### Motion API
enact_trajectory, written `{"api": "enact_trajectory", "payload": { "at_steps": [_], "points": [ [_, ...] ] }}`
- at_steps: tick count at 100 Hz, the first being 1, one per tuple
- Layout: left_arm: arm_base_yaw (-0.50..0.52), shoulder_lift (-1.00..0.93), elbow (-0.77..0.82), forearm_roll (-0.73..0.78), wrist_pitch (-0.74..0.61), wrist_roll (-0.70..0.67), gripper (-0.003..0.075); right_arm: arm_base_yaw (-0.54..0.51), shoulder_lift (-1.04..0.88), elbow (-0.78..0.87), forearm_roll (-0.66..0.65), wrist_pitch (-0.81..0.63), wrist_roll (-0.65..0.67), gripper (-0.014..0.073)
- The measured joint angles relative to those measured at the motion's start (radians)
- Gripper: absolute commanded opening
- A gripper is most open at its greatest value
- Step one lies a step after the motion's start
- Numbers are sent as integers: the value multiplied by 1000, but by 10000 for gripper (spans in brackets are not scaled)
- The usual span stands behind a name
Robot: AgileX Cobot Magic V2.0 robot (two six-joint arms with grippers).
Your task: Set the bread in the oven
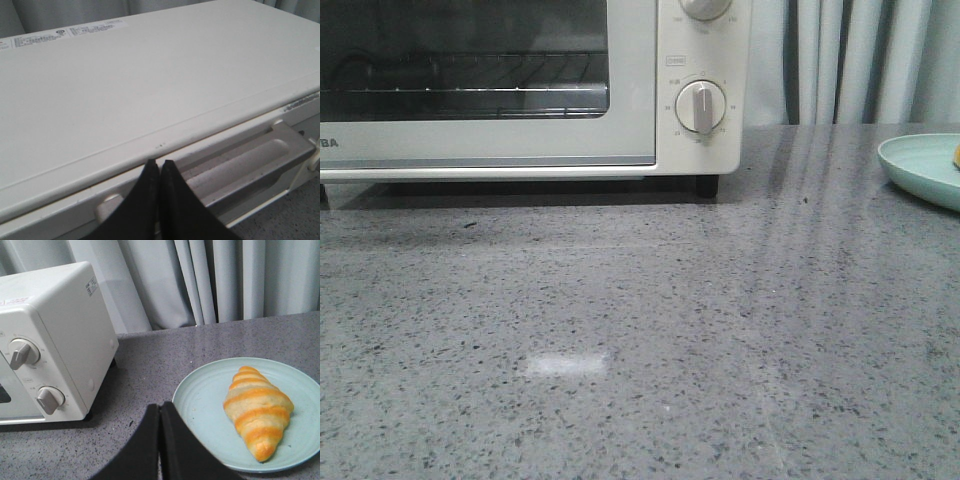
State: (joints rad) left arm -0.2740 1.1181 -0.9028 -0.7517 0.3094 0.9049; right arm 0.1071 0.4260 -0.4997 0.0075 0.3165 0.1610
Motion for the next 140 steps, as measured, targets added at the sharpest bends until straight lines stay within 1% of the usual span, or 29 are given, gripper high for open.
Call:
{"api": "enact_trajectory", "payload": {
  "at_steps": [25, 43, 59, 68, 80, 94, 105, 130, 135, 140],
  "points": [
    [0, -128, 74, 45, 148, 0, -22, 0, 0, 0, 2, 15, 0, -69],
    [-2, -221, 168, 58, 253, 0, -22, 0, 0, 0, 30, -5, 0, -69],
    [-5, -246, 266, 75, 336, -2, -22, 0, 0, -13, 36, -33, 0, -69],
    [-5, -246, 322, 96, 361, -2, -22, 0, 0, -33, 36, -38, 0, -69],
    [-5, -239, 376, 117, 347, -2, -22, 0, 22, -75, 36, -17, 0, -69],
    [-5, -239, 395, 124, 336, -2, -22, 0, 102, -152, 36, 75, 0, -69],
    [-5, -239, 395, 124, 336, -2, -22, 0, 197, -238, 18, 183, 0, -69],
    [-5, -239, 395, 124, 349, -2, -22, -5, 484, -498, -126, 501, 0, -66],
    [-5, -239, 395, 124, 359, -2, -21, -17, 537, -539, -147, 545, 0, -55],
    [-5, -239, 395, 124, 360, -2, -21, -38, 582, -572, -157, 576, 0, -13]
  ]
}}
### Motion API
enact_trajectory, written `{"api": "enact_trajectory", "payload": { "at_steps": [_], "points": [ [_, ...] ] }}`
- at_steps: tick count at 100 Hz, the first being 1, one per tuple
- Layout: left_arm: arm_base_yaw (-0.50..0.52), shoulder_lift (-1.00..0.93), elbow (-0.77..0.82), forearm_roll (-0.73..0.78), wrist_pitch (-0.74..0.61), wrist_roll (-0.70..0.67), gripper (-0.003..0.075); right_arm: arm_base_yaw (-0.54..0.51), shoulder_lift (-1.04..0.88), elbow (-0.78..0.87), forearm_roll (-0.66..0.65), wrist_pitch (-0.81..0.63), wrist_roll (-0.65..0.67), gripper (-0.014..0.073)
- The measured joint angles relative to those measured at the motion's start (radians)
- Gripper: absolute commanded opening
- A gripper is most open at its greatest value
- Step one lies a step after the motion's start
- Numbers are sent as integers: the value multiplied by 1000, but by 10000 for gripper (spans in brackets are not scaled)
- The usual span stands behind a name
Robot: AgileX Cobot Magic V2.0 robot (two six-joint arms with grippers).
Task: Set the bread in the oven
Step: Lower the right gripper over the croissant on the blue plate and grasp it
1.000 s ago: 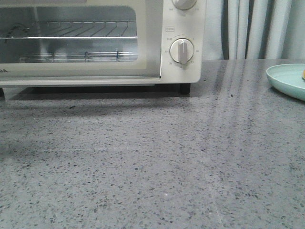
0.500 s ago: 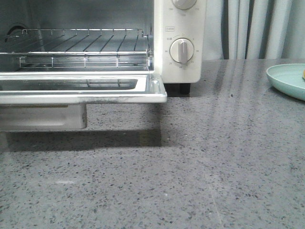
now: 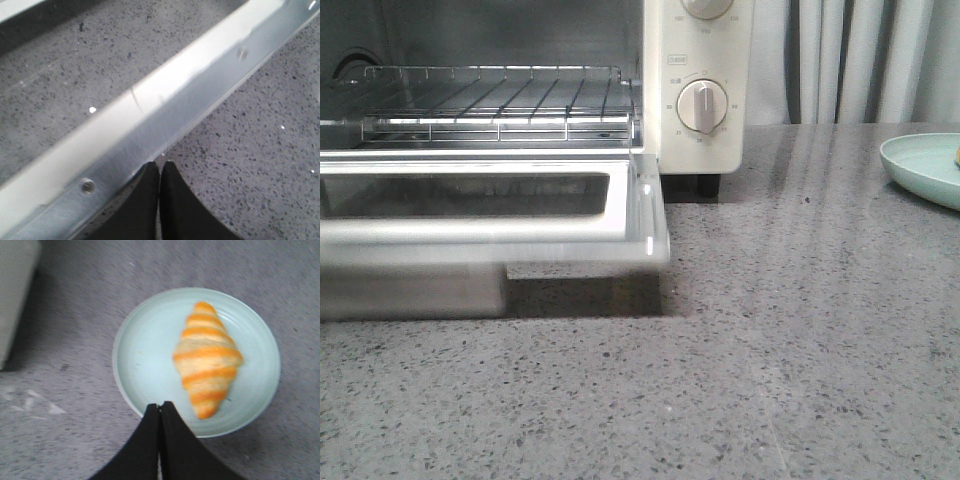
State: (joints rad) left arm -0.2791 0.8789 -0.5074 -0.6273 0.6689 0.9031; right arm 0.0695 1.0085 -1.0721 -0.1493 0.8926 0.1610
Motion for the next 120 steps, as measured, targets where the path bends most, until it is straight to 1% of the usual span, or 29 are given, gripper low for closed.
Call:
{"api": "enact_trajectory", "payload": {
  "at_steps": [2, 9, 14, 21, 28, 42, 61, 90, 97, 100, 104, 109, 112, 114, 119, 120],
  "points": [
    [0, 0, 0, 0, -1, 0, -21, -11, 17, -12, -2, 10, 0, 1],
    [0, 0, 0, 0, -1, 0, -21, -54, 66, -39, -9, 34, 0, 94],
    [0, 0, 0, 0, 2, 0, -21, -84, 93, -47, -13, 43, 0, 181],
    [0, 0, 0, 0, 6, 0, -21, -120, 128, -46, -16, 60, 0, 279],
    [0, 0, 0, -8, 11, 0, -21, -145, 159, -46, -20, 67, 0, 326],
    [0, -41, -18, -67, 23, 0, -21, -160, 212, -16, -24, 45, 0, 328],
    [0, -157, -77, -171, 33, 0, -21, -160, 281, 64, 25, -52, 0, 328],
    [0, -324, -145, -197, 39, 0, -21, -164, 403, 95, 47, -186, 3, 328],
    [0, -350, -146, -198, 39, 0, -21, -165, 439, 95, 47, -196, 7, 316],
    [0, -356, -146, -198, 39, 0, -21, -165, 452, 95, 47, -201, 7, 298],
    [0, -361, -146, -198, 39, 0, -21, -165, 471, 95, 47, -203, 7, 253],
    [0, -366, -146, -198, 39, 0, -21, -167, 487, 87, 48, -205, 11, 174],
    [0, -368, -146, -198, 39, 0, -21, -167, 496, 85, 48, -205, 10, 101],
    [0, -368, -146, -198, 39, 0, -21, -167, 502, 83, 48, -205, 10, 70],
    [0, -368, -146, -198, 39, 0, -21, -171, 510, 79, 48, -205, 10, -61],
    [0, -368, -146, -198, 39, 0, -21, -171, 512, 76, 48, -205, 10, -76]
  ]
}}
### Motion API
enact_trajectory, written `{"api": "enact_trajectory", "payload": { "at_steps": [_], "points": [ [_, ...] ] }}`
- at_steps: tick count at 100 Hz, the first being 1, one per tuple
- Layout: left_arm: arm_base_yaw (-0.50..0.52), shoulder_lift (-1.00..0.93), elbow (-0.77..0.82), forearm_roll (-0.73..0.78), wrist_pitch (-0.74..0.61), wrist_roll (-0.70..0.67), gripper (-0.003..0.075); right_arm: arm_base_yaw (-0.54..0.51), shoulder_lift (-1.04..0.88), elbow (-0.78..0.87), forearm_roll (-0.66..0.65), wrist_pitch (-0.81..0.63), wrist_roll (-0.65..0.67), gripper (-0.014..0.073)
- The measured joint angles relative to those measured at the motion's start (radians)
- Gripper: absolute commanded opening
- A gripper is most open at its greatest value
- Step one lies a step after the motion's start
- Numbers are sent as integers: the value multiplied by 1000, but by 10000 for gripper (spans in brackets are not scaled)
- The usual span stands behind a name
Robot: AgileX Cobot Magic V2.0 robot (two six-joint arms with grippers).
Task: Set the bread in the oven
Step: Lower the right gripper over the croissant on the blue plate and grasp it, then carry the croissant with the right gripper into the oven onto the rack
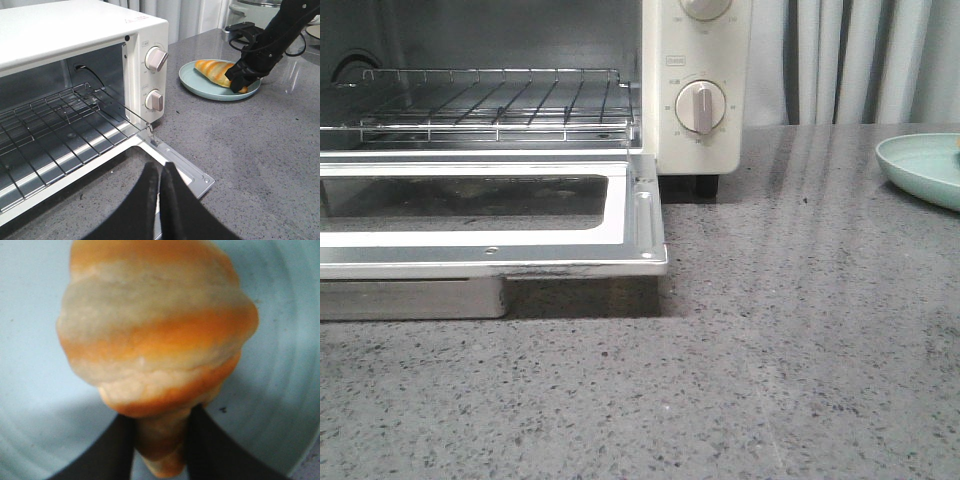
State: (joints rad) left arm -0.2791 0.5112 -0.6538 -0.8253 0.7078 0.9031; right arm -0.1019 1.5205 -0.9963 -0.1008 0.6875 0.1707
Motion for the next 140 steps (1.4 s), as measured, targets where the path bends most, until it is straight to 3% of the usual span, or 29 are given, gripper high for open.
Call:
{"api": "enact_trajectory", "payload": {
  "at_steps": [24, 41, 65, 83, 97, 140],
  "points": [
    [0, -5, 0, -2, 0, 0, -21, 3, -45, -3, 0, -30, 2, -69],
    [0, -9, 0, -18, -18, 0, -21, 109, -245, -71, 11, -128, -4, -69],
    [0, -17, 0, -86, -175, 1, -21, 496, -399, -267, 14, -246, -96, -69],
    [0, -19, 0, -95, -218, 2, -21, 794, -306, -344, 14, -215, -140, -69],
    [0, -47, 0, -99, -218, 2, -21, 937, -155, -366, 12, -164, -146, -69],
    [0, -224, 0, -54, -218, 2, -21, 957, 211, -549, 14, -73, -138, -69]
  ]
}}
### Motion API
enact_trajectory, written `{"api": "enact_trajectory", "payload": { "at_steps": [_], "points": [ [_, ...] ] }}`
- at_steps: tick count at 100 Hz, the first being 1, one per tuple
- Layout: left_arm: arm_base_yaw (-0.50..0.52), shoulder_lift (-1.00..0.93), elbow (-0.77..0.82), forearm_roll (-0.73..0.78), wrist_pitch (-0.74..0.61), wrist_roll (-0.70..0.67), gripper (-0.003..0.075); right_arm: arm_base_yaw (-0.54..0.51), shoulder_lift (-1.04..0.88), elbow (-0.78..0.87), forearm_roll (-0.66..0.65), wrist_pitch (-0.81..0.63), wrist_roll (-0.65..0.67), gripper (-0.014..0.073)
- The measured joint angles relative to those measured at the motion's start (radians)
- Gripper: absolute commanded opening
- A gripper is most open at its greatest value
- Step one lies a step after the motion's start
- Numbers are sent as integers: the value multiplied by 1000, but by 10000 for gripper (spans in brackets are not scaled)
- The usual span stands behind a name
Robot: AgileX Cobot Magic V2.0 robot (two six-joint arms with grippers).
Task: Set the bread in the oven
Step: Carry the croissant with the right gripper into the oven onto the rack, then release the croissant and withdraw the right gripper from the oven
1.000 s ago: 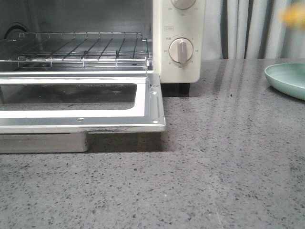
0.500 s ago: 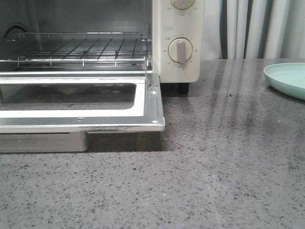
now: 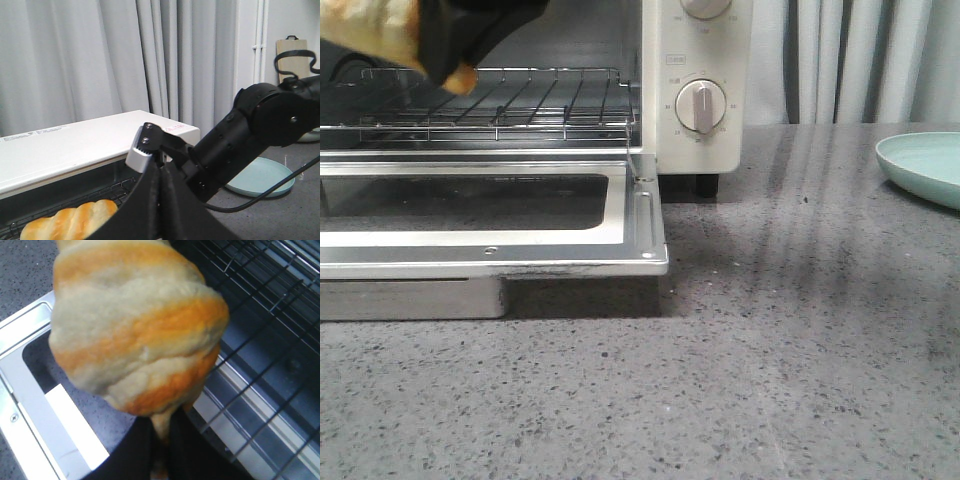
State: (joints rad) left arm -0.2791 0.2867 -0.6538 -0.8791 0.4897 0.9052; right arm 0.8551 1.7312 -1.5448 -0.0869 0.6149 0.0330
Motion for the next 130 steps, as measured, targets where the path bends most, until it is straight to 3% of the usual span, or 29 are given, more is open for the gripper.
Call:
{"api": "enact_trajectory", "payload": {
  "at_steps": [45, 54, 69, 76, 112, 124, 130],
  "points": [
    [0, -8, 0, 6, 0, 0, -21, -93, 119, -109, -2, 20, 135, -52],
    [0, -8, 0, 6, 0, 0, -21, -100, 120, -111, -2, 20, 143, 78],
    [0, -8, 0, 9, 0, 0, -21, -102, 120, -111, -2, 20, 150, 492],
    [0, -8, 0, 10, 0, 0, -22, -102, 120, -111, -6, 16, 150, 565],
    [0, -8, 0, 78, -67, 0, -22, -87, 58, -123, -14, 112, 150, 396],
    [0, -8, 7, 89, -102, 0, -22, -48, 5, -127, -18, 186, 148, 258],
    [0, -8, 17, 89, -116, 0, -22, -21, -26, -118, -20, 203, 146, 126]
  ]
}}
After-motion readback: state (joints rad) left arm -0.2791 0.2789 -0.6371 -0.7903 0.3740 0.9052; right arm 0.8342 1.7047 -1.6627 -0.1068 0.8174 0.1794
